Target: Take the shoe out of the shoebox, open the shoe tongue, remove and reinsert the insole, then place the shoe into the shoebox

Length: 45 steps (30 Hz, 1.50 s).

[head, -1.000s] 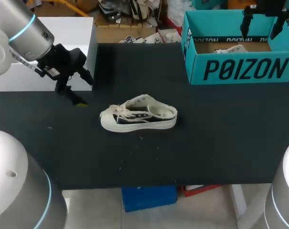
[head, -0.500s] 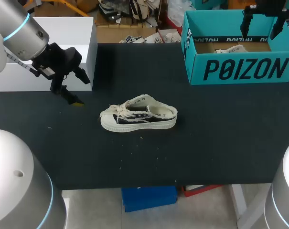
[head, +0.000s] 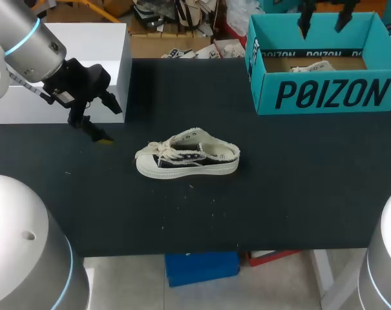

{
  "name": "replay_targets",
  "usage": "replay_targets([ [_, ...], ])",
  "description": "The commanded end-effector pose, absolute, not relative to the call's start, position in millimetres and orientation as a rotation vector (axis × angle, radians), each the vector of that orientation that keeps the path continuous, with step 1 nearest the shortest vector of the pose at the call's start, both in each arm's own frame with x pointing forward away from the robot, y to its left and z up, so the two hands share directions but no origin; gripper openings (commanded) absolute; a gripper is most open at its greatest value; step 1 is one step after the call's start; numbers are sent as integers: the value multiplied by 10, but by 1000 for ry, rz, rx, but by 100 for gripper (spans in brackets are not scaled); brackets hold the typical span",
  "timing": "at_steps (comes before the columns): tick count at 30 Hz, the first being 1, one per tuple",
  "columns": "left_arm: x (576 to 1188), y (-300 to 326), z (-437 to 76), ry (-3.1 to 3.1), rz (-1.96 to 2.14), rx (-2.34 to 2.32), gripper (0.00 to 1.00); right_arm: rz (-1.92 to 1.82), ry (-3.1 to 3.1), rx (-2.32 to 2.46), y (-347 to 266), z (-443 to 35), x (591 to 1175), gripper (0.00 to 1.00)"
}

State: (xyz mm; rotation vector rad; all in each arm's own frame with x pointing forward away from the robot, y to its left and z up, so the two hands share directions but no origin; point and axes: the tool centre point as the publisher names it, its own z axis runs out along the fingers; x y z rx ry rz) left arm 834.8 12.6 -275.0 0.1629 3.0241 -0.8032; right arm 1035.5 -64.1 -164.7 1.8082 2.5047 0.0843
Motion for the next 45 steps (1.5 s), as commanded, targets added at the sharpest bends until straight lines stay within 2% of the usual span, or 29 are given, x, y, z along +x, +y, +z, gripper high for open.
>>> replay_targets([
  [1, 8349, 126, -2762, 3022, -804, 165, 100, -28, 2903, 886, -283, -1515, 10197, 100],
  [3, 8349, 126, -2762, 3022, -804, 165, 100, -51, 2949, 766, -194, -1486, 10083, 100],
  [24, 8349, 126, -2762, 3022, -804, 165, 100, -40, 2955, 692, -182, -1586, 10100, 100],
  [31, 8349, 126, -2762, 3022, -804, 165, 100, -120, 2982, 478, 23, -1921, 9760, 100],
  [38, 8349, 126, -2762, 3022, -804, 165, 100, -22, 3025, 433, 271, -1807, 9370, 100],
  [45, 8349, 126, -2762, 3022, -804, 165, 100, -22, 3025, 433, 271, -1807, 9370, 100],
])
